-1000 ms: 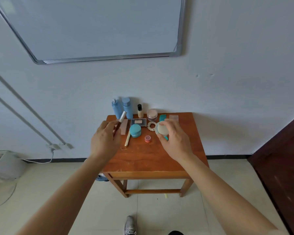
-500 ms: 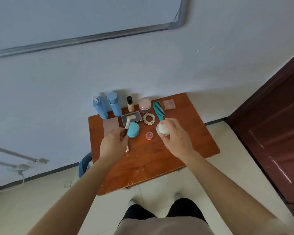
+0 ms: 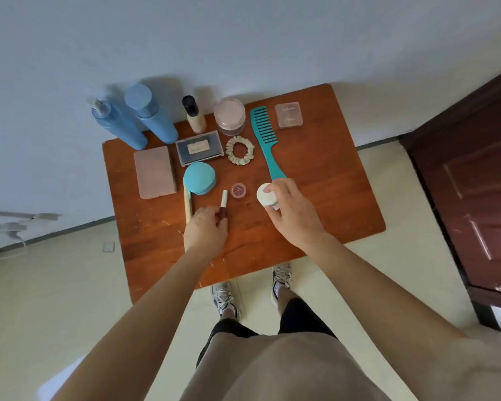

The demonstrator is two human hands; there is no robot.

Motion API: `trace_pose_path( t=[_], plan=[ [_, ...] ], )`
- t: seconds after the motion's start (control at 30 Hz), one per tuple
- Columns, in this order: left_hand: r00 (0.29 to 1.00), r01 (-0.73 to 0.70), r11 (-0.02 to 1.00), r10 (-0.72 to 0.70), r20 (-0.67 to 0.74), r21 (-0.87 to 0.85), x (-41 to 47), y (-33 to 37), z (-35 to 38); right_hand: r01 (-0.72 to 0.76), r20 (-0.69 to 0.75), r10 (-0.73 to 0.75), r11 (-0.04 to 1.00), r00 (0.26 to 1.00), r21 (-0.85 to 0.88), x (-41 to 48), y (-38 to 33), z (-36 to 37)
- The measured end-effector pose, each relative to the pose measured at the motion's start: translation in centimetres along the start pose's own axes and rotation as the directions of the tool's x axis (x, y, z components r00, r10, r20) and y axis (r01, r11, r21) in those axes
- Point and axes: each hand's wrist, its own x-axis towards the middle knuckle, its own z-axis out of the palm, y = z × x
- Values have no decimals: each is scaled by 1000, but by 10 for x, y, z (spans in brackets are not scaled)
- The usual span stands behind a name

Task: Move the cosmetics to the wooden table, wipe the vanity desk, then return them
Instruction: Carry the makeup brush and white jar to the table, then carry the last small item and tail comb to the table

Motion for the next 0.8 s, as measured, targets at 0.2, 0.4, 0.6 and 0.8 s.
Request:
trace_pose_path(
  t=[0.2,0.4,0.6,0.8],
  plan=[
    [991,24,999,-28,-131,-33,12,6,13,62,10,-62,998,998,24,3,15,15],
    [995,4,998,2,-98,59,7,9,1,26,126,-22,999,992,-28,11,13,1],
    [973,-55,980,97,-211,193,-4,14,-61,-9,53,13,998,998,-62,32,-18,-48],
    [857,-195,906,344,-384,377,-9,35,-166,6,-228,-42,988,973,-158,46,-67,-124]
  ],
)
